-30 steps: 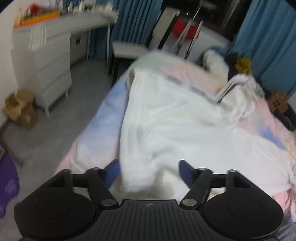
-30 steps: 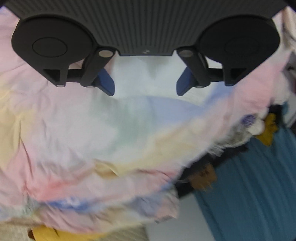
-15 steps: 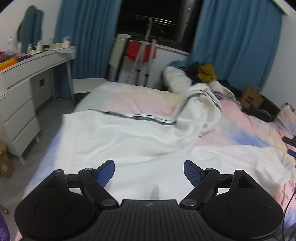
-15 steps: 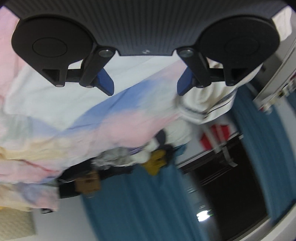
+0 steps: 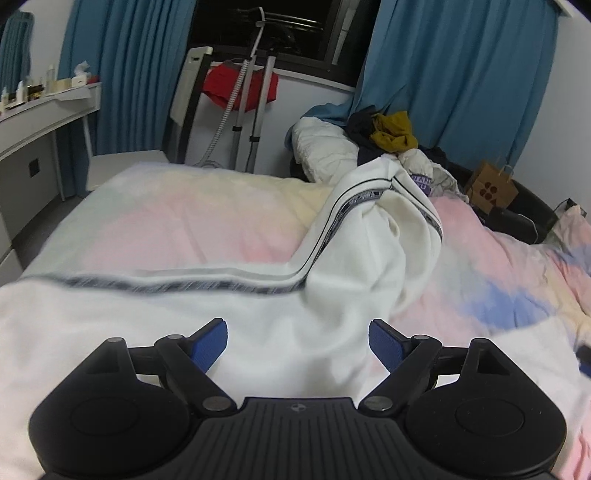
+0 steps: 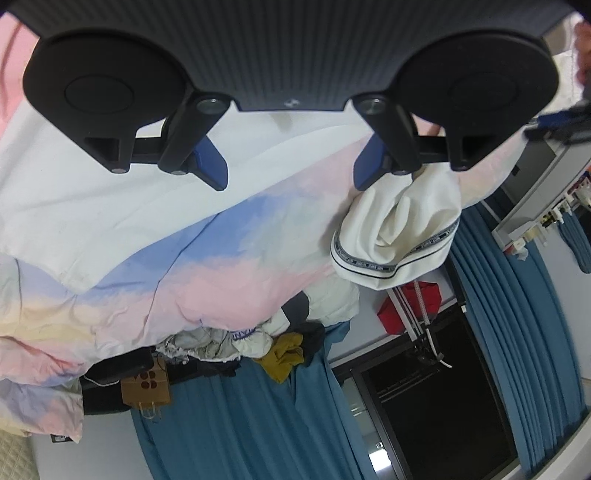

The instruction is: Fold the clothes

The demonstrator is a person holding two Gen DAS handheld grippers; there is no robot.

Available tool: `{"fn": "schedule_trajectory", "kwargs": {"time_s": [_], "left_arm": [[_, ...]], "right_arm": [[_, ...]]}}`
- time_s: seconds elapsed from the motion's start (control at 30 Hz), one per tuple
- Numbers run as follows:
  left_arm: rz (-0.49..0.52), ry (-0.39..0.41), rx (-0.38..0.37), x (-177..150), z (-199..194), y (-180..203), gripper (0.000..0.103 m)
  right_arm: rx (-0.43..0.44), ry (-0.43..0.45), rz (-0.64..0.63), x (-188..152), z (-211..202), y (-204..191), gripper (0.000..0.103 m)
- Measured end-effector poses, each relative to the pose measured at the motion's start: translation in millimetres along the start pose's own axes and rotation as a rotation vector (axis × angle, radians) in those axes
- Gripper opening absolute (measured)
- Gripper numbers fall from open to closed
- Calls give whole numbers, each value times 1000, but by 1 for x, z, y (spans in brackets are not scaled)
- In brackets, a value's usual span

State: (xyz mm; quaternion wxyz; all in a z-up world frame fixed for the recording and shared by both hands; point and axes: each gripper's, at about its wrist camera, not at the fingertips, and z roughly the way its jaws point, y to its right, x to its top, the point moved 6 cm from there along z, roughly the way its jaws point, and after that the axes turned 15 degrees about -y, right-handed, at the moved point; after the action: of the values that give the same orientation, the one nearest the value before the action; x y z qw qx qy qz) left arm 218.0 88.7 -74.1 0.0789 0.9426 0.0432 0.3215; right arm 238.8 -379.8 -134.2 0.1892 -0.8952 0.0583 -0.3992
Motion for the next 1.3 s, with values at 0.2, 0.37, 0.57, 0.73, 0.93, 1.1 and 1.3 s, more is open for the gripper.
{"fn": "schedule_trajectory", "kwargs": {"time_s": [0.2,0.37,0.57,0.73,0.93,1.1,1.3], "left_arm": [[76,88,-41,65,53,40,100],[167,106,40,116,109,75,101],[227,77,112,161,177,108,92],[257,-19,125,166,218,122,34],[355,13,117,157,189,148,13],[546,86,46,126,128,189,12],[717,73,-112,35,81,232,11]], "right_arm": [[9,4,13,1,2,13,77],[36,-25,50,3,18,24,77],[53,-61,70,2,38,30,77],[49,-75,99,2,48,39,77],[36,-78,131,4,52,47,77],[33,-76,134,4,46,46,77],[23,-73,165,4,36,51,77]]}}
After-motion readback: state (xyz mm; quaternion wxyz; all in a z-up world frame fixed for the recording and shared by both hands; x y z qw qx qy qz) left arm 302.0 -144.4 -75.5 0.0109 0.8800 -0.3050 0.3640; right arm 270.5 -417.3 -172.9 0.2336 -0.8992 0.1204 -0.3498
